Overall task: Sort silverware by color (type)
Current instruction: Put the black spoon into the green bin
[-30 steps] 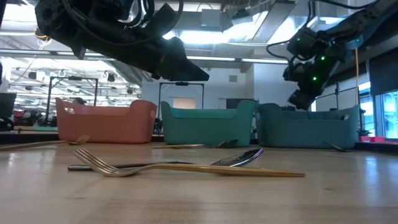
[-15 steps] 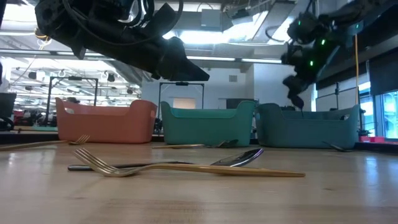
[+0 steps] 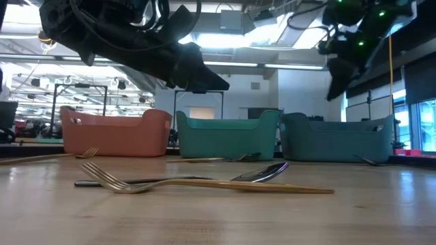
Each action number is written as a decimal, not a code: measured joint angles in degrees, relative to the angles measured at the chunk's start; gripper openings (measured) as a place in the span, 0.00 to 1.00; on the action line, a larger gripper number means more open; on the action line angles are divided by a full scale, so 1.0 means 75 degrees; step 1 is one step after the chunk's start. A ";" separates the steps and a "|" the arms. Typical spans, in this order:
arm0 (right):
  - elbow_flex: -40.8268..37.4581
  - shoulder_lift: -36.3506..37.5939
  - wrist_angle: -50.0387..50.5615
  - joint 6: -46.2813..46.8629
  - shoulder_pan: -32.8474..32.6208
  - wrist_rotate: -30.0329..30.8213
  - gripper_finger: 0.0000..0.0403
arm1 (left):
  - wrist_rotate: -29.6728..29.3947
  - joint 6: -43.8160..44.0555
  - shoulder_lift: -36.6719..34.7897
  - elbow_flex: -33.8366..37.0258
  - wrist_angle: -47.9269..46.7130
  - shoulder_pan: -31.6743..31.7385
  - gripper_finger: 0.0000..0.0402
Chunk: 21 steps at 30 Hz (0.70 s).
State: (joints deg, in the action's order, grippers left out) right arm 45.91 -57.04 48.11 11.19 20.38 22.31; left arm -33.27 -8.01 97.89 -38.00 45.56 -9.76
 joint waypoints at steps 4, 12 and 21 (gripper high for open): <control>-0.0146 -0.0009 0.0895 0.1040 -0.0203 -0.1321 0.42 | 0.0053 0.0013 0.0000 0.0000 0.0003 0.0000 0.35; -0.1043 -0.0198 0.1229 0.2000 -0.0215 -0.1977 0.42 | 0.0148 0.0044 0.0000 0.0000 0.0090 0.0000 0.35; -0.1323 -0.1665 0.1247 0.2111 -0.0075 -0.2026 0.42 | 0.0173 0.0050 0.0000 -0.0003 0.0172 -0.0026 0.35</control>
State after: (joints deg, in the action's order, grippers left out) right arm 35.99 -69.52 57.46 27.03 19.81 7.12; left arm -31.97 -7.64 97.89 -38.02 46.85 -9.96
